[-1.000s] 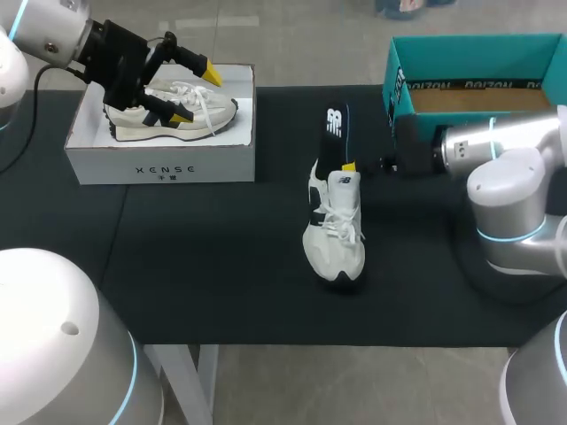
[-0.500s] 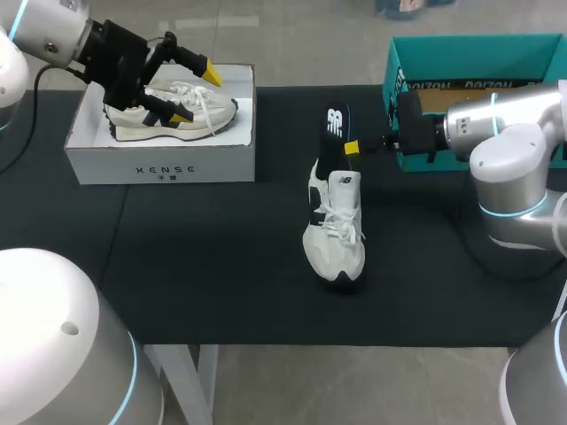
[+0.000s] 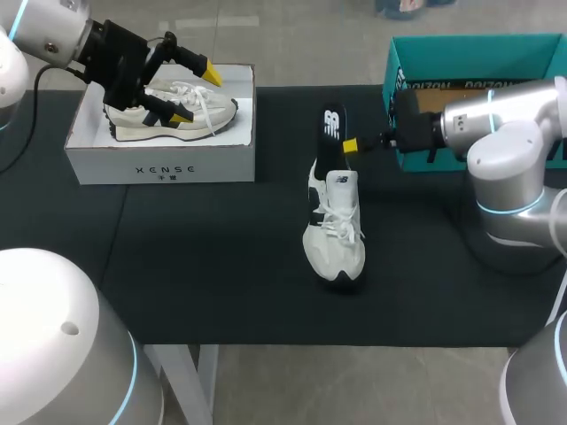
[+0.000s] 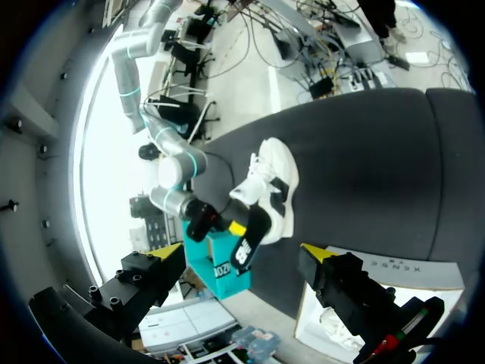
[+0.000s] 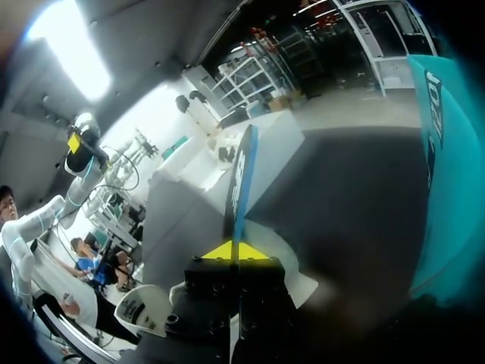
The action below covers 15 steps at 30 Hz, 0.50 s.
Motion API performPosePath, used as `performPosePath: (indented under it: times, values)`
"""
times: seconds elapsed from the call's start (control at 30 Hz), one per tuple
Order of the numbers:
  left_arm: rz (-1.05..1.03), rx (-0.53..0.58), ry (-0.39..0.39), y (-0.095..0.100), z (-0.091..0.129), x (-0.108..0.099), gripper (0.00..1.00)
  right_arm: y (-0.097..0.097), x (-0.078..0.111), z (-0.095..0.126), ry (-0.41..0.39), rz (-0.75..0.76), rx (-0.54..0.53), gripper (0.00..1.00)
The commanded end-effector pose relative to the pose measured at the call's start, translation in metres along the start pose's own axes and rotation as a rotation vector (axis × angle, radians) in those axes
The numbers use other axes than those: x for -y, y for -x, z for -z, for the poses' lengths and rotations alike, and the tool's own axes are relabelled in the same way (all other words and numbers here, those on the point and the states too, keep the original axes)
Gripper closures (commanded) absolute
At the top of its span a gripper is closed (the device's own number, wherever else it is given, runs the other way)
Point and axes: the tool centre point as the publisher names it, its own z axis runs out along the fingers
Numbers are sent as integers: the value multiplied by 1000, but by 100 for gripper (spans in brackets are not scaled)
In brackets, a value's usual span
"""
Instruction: Take the shoe out of the shoebox, open the shoe tongue, remove and reinsert the insole, then place the shoe into the shoebox
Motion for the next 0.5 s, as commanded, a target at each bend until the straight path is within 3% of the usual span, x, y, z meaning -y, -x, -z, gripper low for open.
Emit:
performPosePath:
  times: [0.03, 0.5]
  values:
    - [-1, -4, -1, 0, 0, -1, 0, -5, 8, 3, 0, -4, 7, 100]
    - [-1, -4, -1, 0, 0, -1, 0, -15, 60, -8, -90, -70, -22, 100]
